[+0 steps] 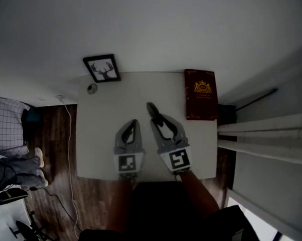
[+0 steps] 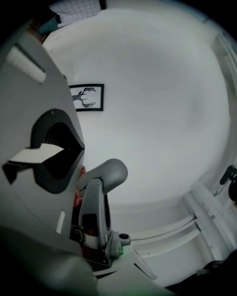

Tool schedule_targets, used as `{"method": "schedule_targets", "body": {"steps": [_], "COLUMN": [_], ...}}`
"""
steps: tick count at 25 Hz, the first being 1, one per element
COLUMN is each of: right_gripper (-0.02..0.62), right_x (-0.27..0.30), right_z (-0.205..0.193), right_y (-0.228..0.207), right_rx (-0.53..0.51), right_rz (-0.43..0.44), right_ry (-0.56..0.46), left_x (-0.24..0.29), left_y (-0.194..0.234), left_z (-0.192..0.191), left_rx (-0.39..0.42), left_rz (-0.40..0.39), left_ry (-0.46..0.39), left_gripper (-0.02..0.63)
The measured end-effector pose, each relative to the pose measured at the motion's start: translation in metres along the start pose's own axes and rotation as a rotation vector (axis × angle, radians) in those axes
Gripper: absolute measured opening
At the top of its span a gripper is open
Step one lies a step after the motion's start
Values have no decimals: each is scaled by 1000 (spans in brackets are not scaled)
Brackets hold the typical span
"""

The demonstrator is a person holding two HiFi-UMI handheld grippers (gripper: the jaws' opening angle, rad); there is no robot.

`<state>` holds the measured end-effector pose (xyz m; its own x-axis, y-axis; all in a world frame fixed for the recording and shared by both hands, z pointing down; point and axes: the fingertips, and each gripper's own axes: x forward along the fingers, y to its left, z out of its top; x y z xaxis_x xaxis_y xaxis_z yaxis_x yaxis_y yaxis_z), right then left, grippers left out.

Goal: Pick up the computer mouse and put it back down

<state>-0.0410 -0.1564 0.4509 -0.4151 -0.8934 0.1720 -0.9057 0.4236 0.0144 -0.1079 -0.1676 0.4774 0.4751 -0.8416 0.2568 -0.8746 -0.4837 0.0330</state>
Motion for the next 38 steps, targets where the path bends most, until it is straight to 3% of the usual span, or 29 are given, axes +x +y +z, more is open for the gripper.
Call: {"method": "schedule_targets", "body": {"steps": [12,17,21,25,29,38], "right_gripper": [126,127,127,127,126,126], "right_x": [-40,-60,-75,-93,-120,-212], "right_z": [44,62,77,91,104,124], "right_y": [11,14,11,6,0,-23], "right_rx": [-57,-79,-91,-75,-93,-126], "right_rz": [-96,-123,-123,-119,-99,-45], "right_ry": [-107,-155,-201,-242,-290,-352], "left_x": [-37,-53,-63,-69,-77,-121], "left_y": [-17,-33,-44,-59,-79,-157], "left_z": [49,67,84,96,103,118], "left_rx": [47,32,27,72,41,55], "left_rz": [-21,-41,-36,-31,3,78], "left_ry": [-151,-204,-245,-270,-276,-316], "left_gripper": [0,0,0,0,0,0]}}
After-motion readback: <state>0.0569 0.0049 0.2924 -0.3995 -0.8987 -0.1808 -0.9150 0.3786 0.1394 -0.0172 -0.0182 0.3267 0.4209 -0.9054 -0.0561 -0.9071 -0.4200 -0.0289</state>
